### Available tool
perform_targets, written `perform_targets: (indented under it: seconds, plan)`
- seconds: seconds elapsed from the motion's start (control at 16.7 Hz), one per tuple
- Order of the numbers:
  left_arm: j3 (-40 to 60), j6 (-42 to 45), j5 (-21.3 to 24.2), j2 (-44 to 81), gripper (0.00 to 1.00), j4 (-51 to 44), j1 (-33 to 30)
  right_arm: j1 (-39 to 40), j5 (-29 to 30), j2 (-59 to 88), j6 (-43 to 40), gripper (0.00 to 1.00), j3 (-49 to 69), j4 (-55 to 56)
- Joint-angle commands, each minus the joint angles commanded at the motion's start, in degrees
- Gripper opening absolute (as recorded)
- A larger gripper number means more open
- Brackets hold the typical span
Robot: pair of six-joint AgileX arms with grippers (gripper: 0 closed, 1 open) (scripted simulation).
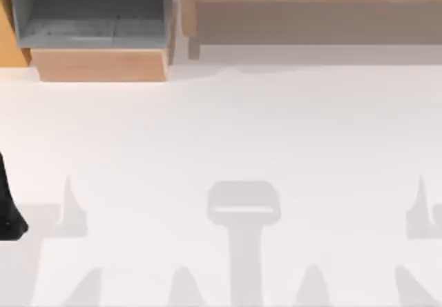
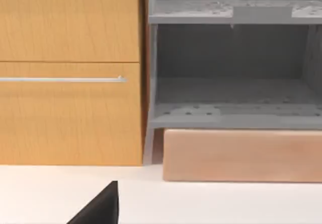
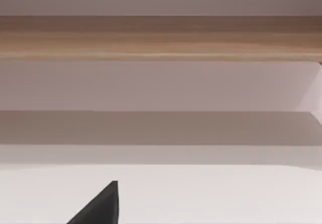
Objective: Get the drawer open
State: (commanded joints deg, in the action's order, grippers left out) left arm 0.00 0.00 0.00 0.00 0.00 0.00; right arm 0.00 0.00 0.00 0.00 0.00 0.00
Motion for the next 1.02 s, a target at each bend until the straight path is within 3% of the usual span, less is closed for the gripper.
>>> perform_targets:
  seconds: [0.18,0.36,1.02]
  plan:
    - [0.5,0.08,-0.72,0.76,1.0,0.67,-0.62,0.0,0.0,0.0,0.0,1.0,0.0,0.0]
    - [3.78,0.43,-5.49,6.41,1.0,5.08,-5.01,0.0,0.0,0.0,0.0,1.0,0.0,0.0]
    - [24.36,0.91,-33.9,57.85,1.0,32.81,-34.52,0.0,0.0,0.0,0.0,1.0,0.0,0.0]
